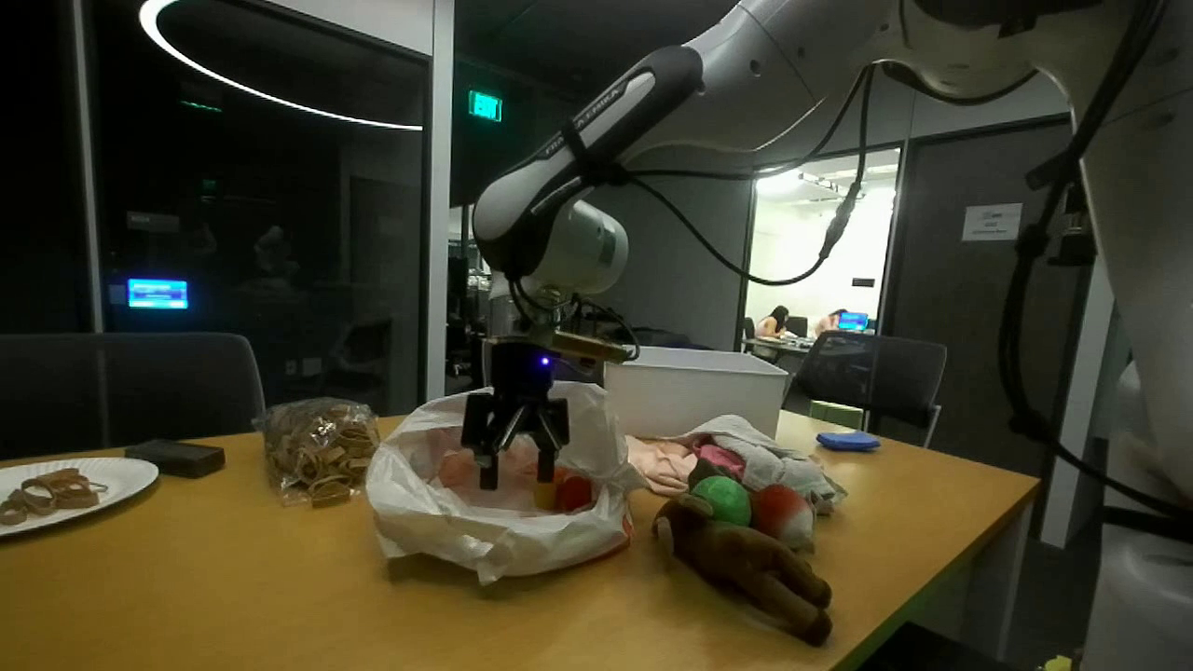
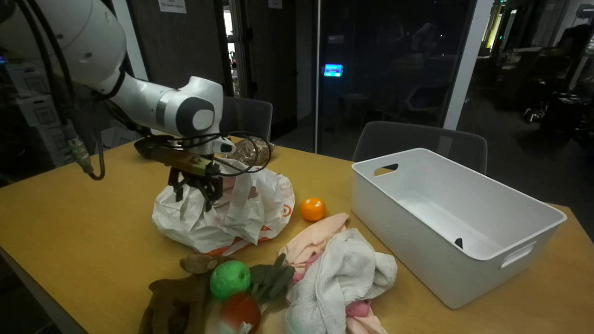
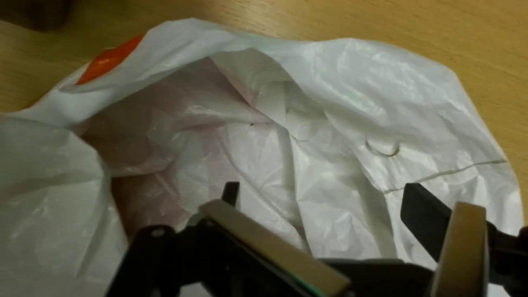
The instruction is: Empty all the objects from the plastic
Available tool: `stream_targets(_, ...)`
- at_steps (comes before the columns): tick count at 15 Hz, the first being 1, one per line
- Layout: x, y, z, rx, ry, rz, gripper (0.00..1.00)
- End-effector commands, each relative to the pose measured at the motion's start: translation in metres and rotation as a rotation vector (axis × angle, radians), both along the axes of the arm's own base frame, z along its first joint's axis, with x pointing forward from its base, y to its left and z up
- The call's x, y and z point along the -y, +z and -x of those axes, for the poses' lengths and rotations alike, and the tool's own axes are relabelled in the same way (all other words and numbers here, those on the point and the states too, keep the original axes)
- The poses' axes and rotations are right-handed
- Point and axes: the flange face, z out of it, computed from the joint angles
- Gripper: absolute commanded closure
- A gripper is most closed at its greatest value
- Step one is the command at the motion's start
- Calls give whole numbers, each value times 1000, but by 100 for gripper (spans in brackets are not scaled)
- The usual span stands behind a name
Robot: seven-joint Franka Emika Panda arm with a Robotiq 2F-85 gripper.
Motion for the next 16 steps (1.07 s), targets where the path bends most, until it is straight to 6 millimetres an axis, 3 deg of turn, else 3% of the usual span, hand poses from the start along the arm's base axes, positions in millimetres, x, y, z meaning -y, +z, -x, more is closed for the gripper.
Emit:
stream_targets(1,16,-5,-3,1,-16,148,0)
stream_targets(4,28,-3,1,-7,-42,269,0)
stream_targets(14,40,-14,-7,94,-61,373,0)
stream_targets(16,51,-19,-7,96,-57,379,0)
